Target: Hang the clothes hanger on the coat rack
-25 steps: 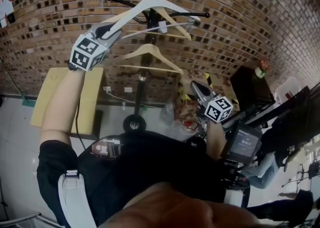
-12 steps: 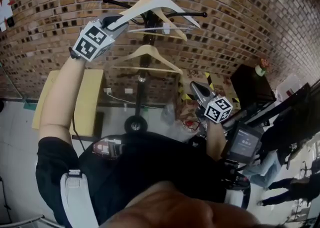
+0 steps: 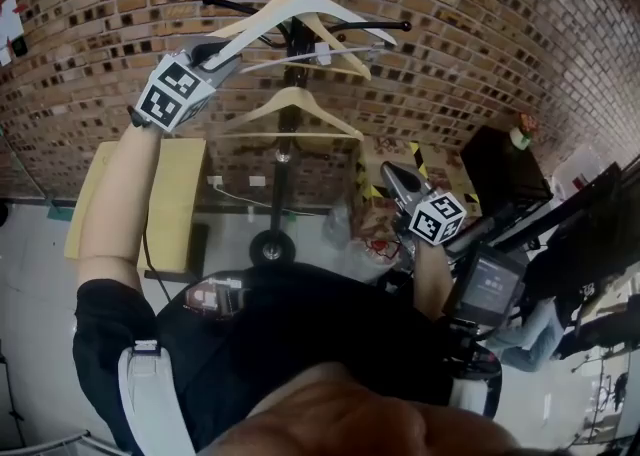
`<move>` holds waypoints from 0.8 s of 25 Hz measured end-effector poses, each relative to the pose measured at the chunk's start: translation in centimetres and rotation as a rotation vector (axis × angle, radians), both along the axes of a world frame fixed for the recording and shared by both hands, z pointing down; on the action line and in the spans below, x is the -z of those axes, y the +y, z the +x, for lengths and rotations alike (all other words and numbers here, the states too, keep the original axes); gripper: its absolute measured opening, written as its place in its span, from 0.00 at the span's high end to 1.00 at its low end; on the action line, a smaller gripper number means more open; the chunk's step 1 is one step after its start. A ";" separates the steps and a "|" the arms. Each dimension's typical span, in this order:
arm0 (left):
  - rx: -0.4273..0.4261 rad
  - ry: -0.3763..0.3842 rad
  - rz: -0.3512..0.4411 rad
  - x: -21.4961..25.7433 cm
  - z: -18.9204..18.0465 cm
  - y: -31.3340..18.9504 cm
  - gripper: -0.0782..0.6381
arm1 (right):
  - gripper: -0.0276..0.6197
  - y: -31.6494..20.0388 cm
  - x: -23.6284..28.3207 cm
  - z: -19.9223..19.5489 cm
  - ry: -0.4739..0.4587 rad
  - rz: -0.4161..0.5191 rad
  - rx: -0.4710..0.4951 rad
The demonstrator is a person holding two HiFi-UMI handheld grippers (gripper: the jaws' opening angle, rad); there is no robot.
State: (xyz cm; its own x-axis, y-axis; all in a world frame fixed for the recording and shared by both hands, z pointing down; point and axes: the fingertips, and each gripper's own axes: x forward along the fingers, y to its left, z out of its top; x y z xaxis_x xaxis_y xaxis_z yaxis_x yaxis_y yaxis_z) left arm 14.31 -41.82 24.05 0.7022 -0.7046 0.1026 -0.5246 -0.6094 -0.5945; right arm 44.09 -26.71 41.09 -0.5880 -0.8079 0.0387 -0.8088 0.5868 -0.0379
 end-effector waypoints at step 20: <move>0.031 -0.399 0.137 6.2 -0.7 -1.2 0.74 | 0.94 0.2 -0.3 0.4 -0.014 0.005 -0.014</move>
